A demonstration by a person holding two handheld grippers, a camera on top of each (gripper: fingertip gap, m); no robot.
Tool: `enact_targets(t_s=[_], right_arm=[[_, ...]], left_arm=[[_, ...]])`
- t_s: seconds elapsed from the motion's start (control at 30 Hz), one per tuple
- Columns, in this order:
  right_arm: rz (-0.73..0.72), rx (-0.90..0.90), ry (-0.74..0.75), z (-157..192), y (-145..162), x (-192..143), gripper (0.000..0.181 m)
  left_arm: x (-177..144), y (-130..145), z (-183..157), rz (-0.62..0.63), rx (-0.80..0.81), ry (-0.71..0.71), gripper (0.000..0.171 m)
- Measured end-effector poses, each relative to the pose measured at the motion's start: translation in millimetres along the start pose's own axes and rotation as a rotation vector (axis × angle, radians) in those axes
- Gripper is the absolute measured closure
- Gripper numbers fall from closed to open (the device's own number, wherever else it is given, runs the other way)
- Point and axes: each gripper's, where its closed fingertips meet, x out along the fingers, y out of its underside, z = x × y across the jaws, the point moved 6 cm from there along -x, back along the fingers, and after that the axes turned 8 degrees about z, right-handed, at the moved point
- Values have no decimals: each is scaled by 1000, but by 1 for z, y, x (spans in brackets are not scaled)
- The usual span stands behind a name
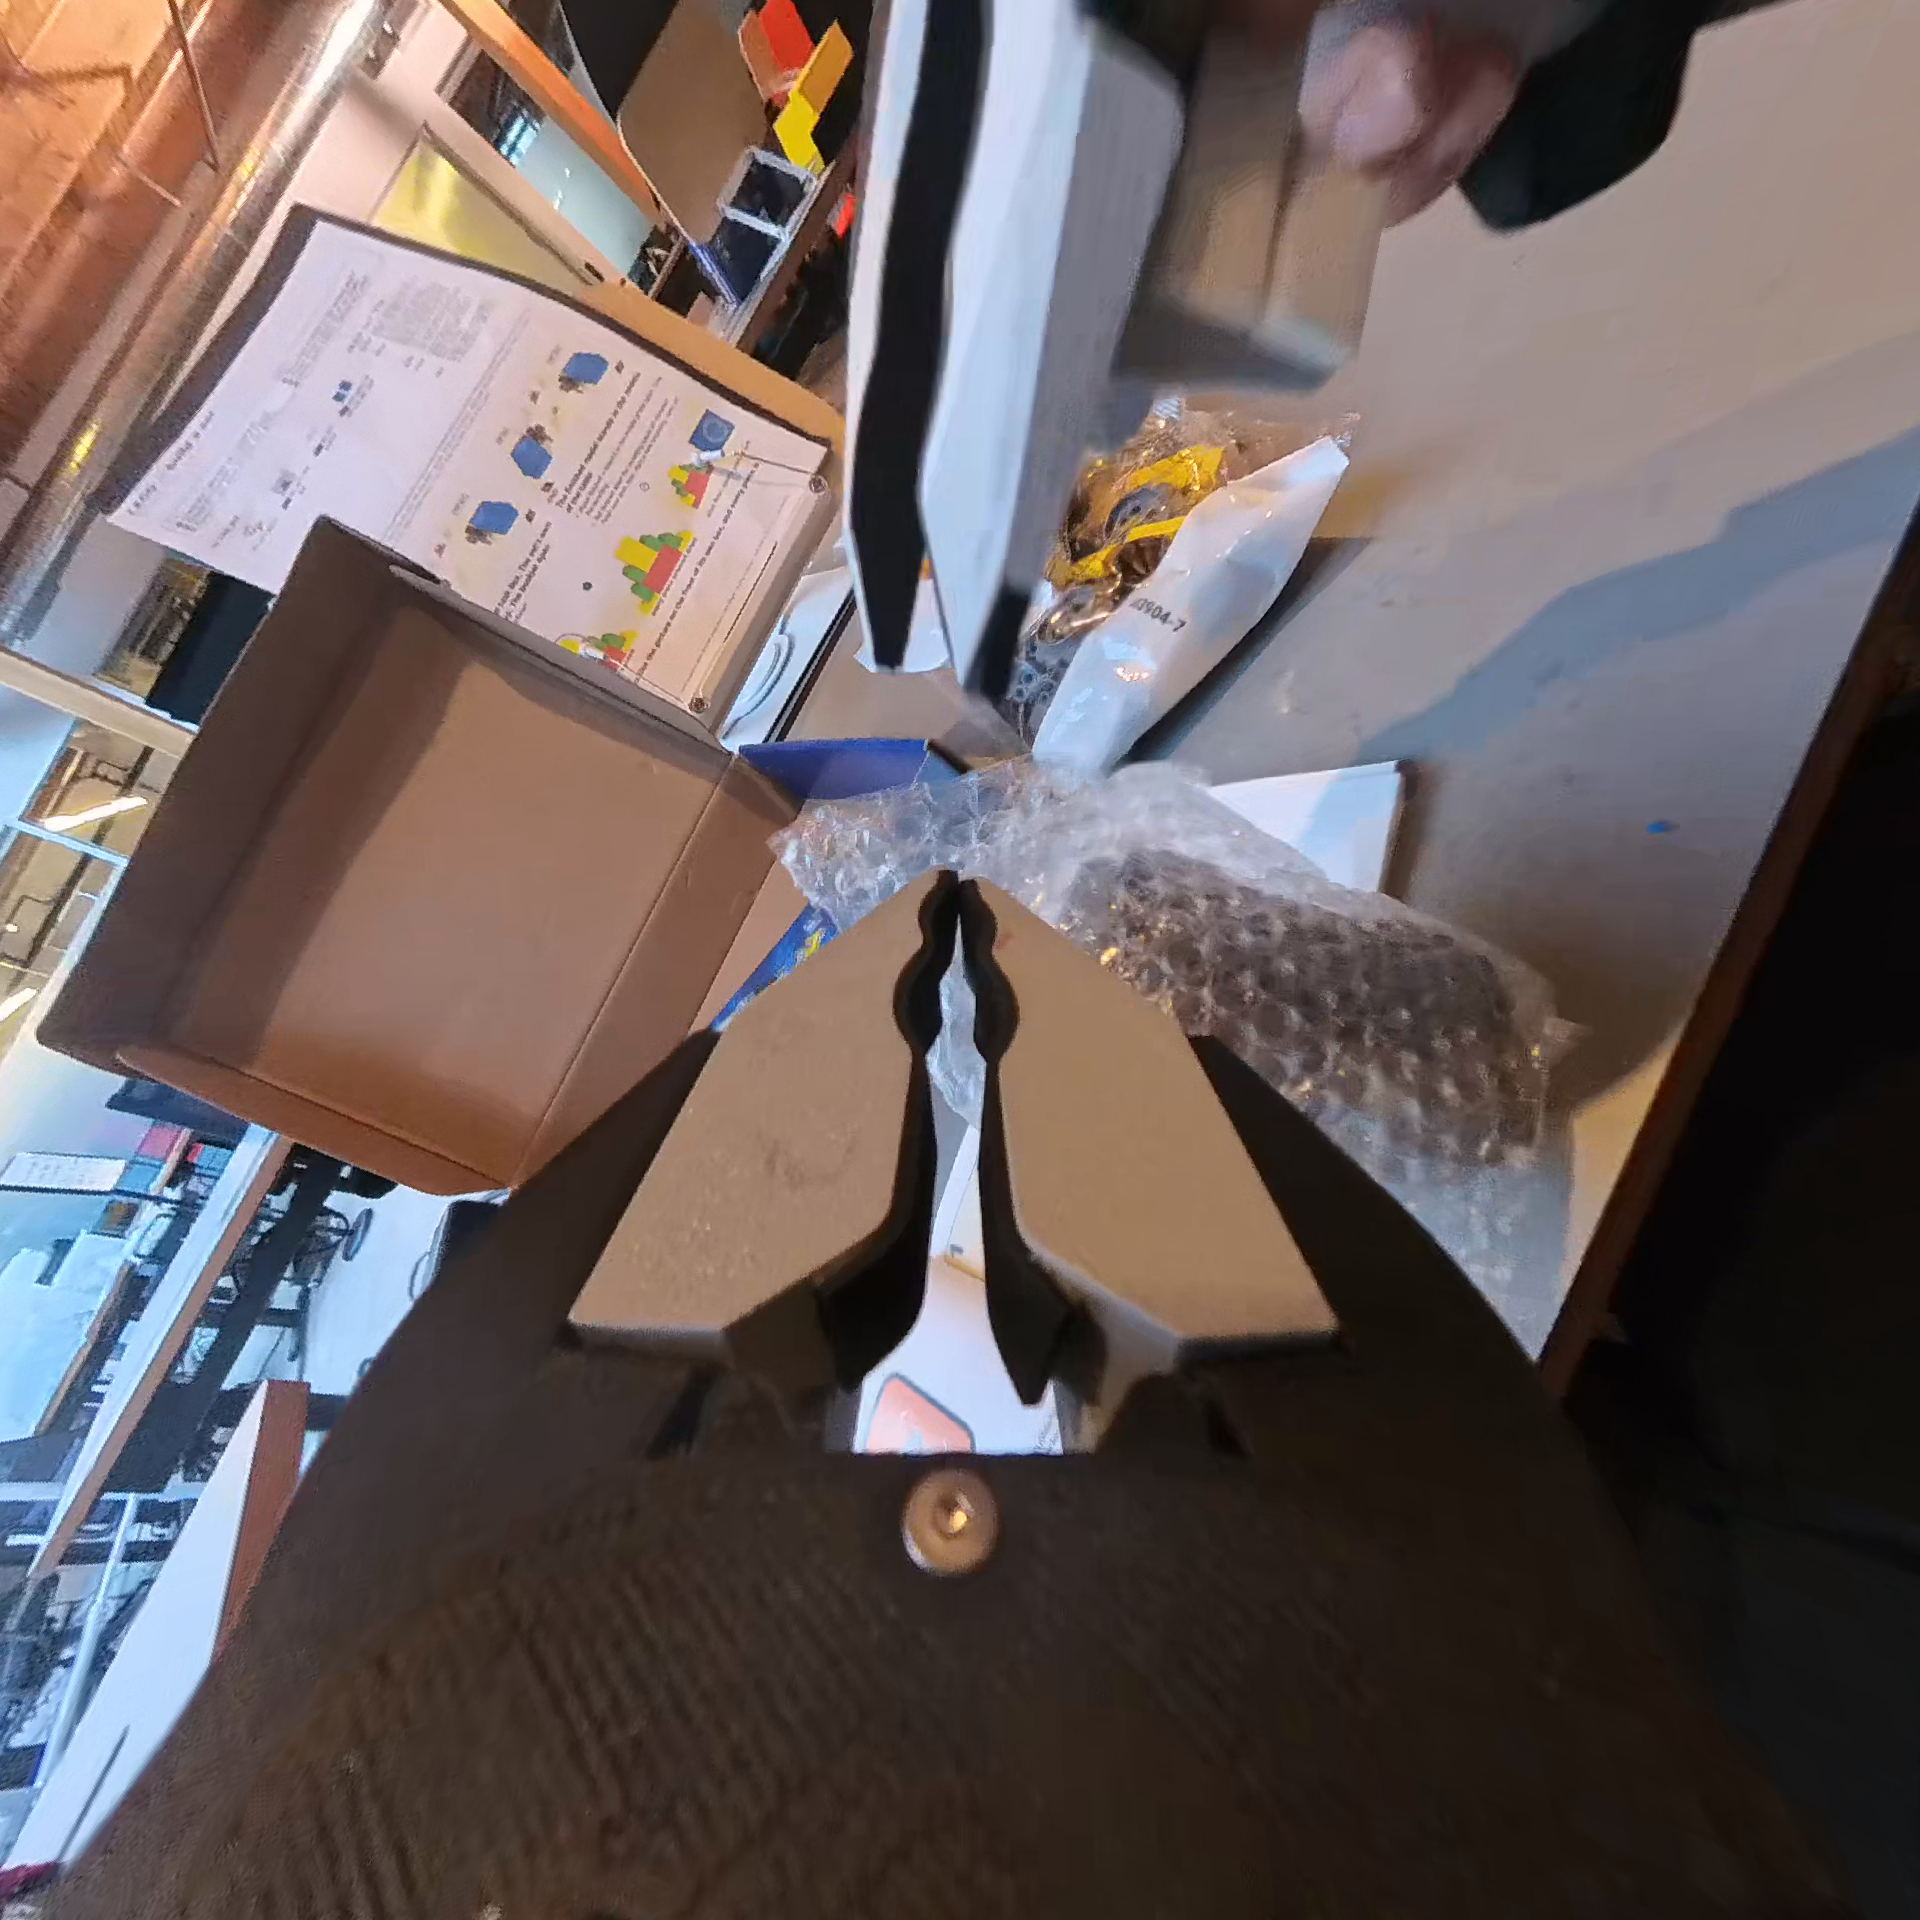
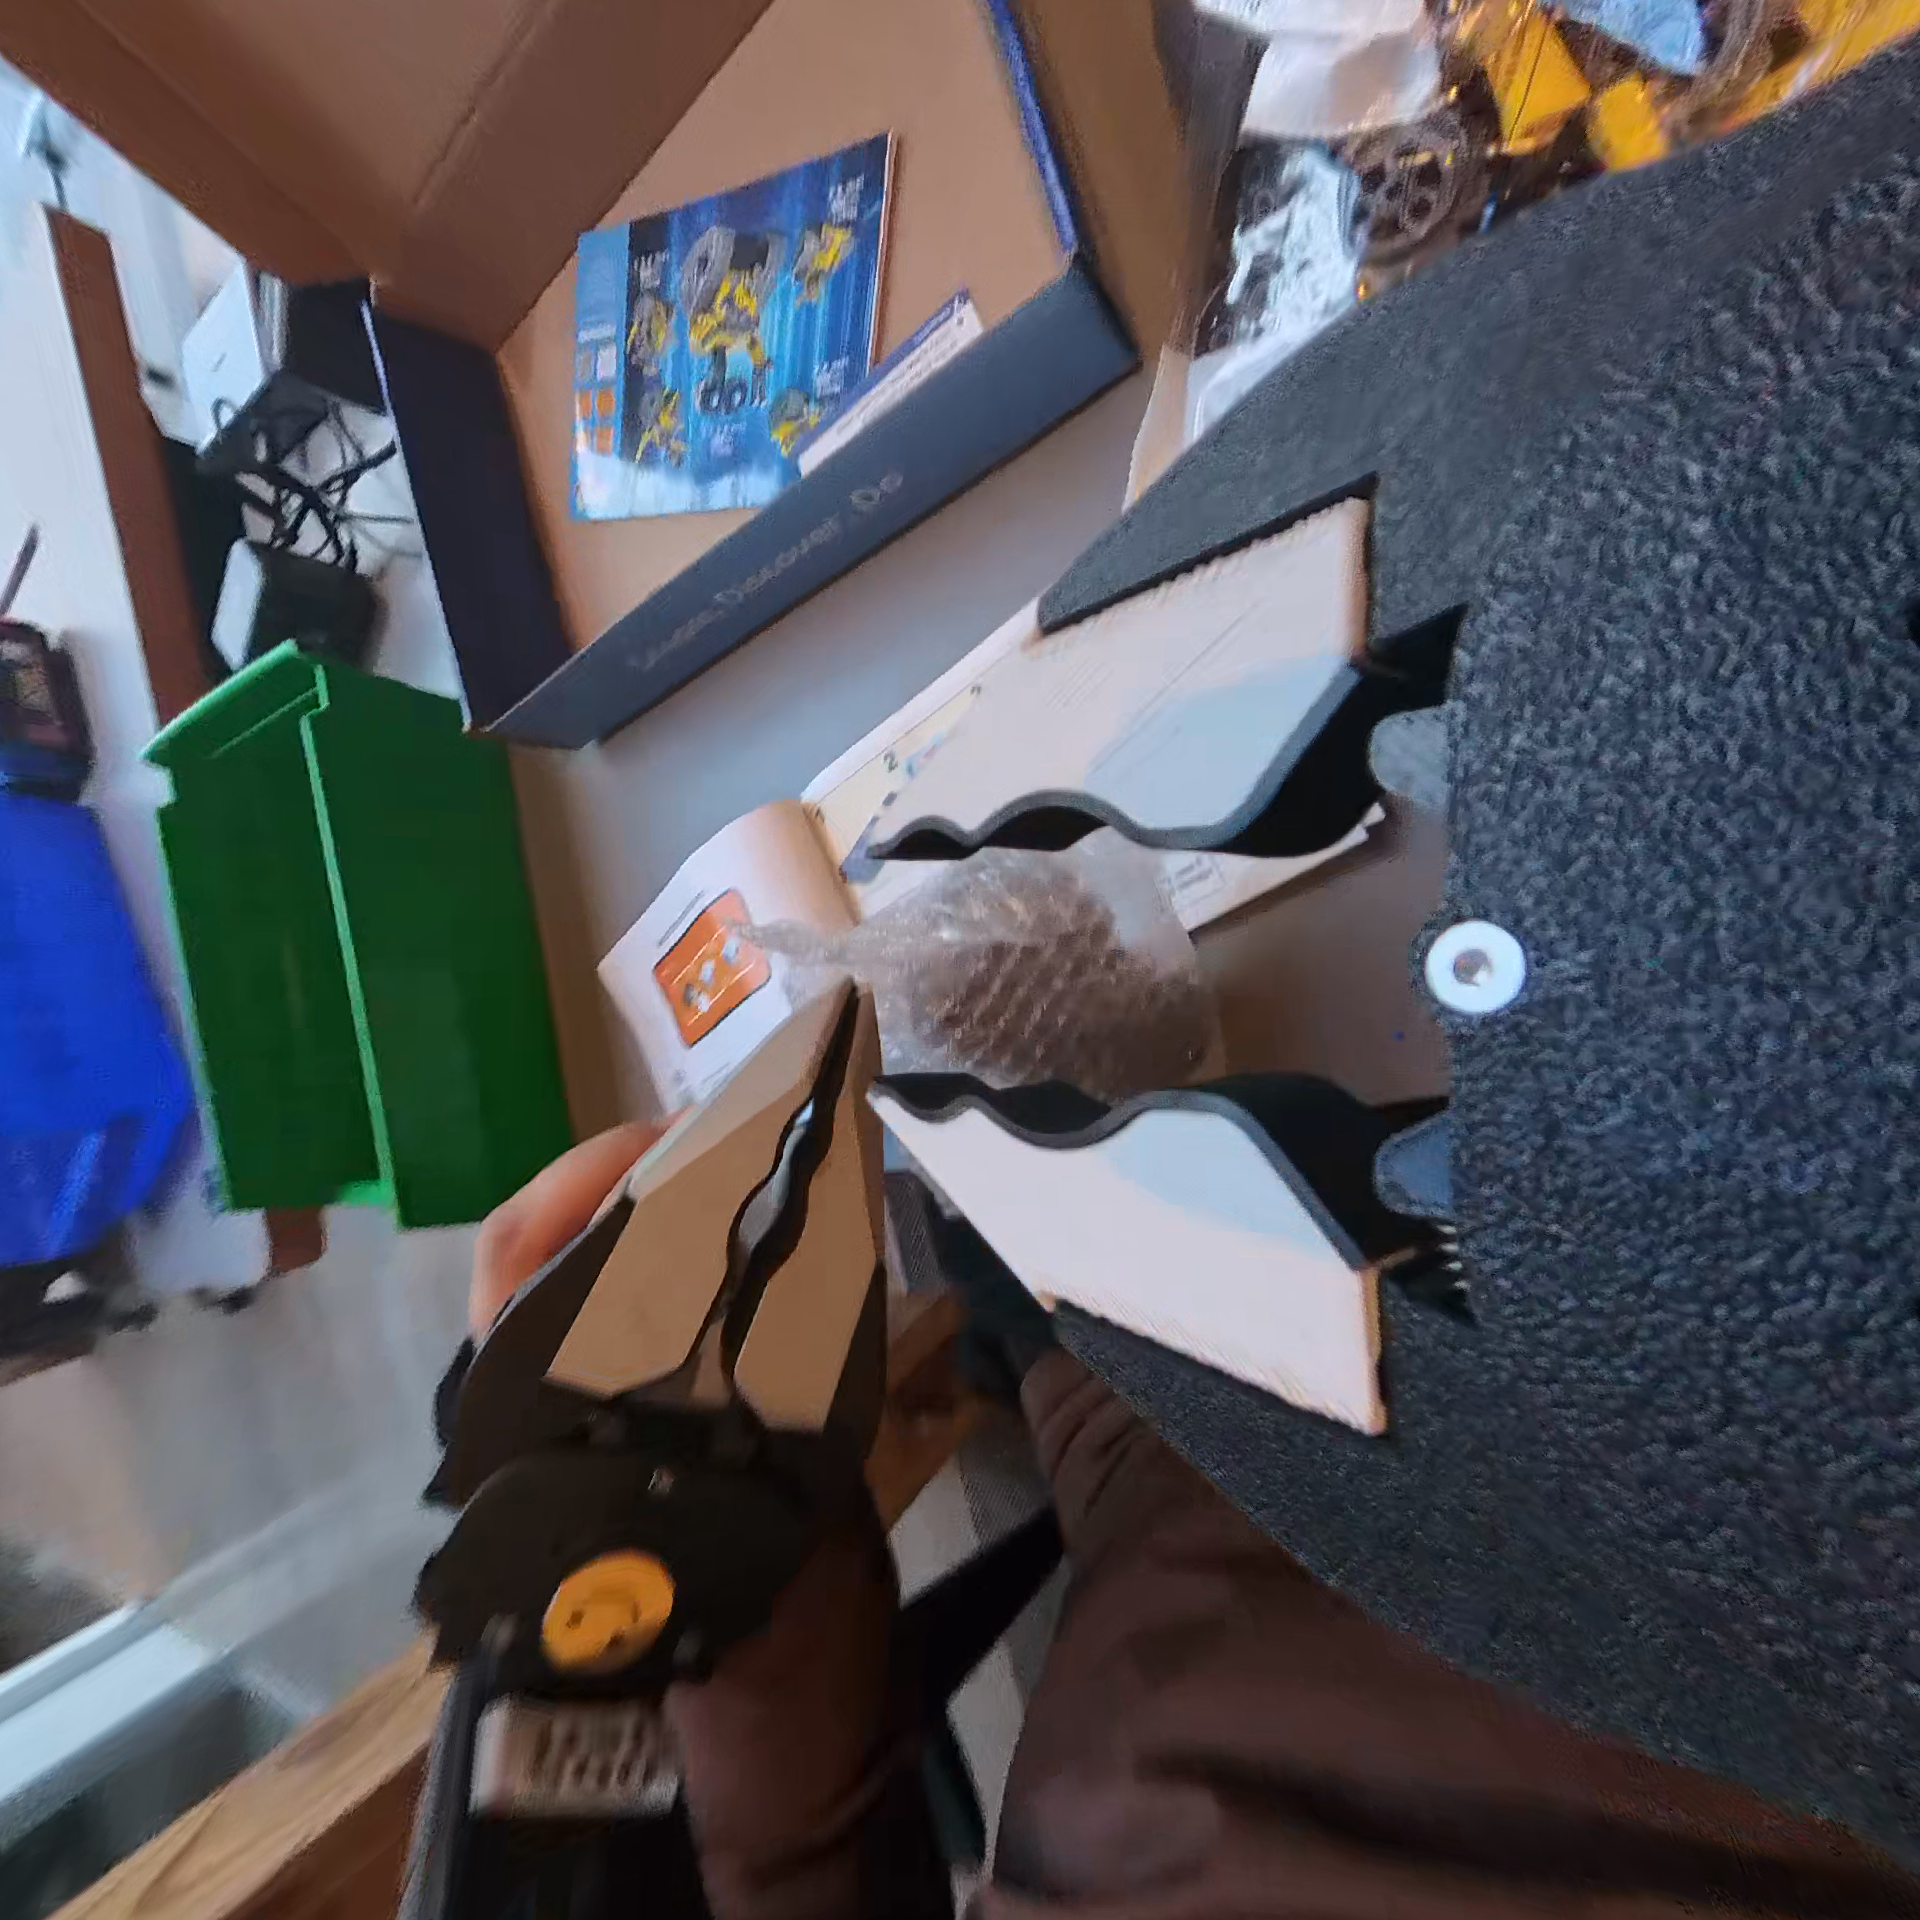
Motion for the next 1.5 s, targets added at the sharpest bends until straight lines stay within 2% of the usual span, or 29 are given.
enact_targets(t_s=[0.2, 0.3, 0.43, 0.5, 0.57, 0.7, 0.77, 0.87, 1.0, 1.07, 1.23, 1.37, 1.5], right_arm=[[43, 12, 33, 0, 6, 25, 159], [33, 34, 23, -2, 8, 30, 176], [-20, 95, -23, -4, 6, 31, 180], [-38, 112, -19, -8, 7, 31, 181], [-23, 53, 82, -11, 9, 33, 181], [37, -87, 325, -14, 6, 33, 181], [40, -122, 418, -18, 4, 26, 181], [12, -97, 386, -17, 1, 22, 181], [17, -115, 373, -11, -2, 24, 181], [4, -105, 350, -7, -4, 24, 181], [19, -110, 339, -2, -6, 25, 181], [28, -113, 321, 4, -7, 28, 181], [36, -102, 310, 7, -8, 30, 181]], left_arm=[[-1, -2, -2, -10, 7, 3, 171], [-1, -1, -2, -4, 14, -1, 171], [-2, 0, -1, -1, -4, 27, 171], [-2, 0, -5, -3, -54, 105, 171], [-3, -2, -11, -22, -113, 218, 171], [-4, -1, -15, -30, -147, 321, 171], [-5, 0, -10, -24, -165, 314, 171], [-10, 0, -3, -46, -182, 315, 171], [-12, 6, 11, -7, -142, 160, 171], [-15, 3, 8, -6, -131, 165, 171], [-25, -14, 0, -49, -151, 193, 142], [-34, -25, -2, -87, -142, 177, 145], [-22, -18, -10, 9, -91, 138, 143]])
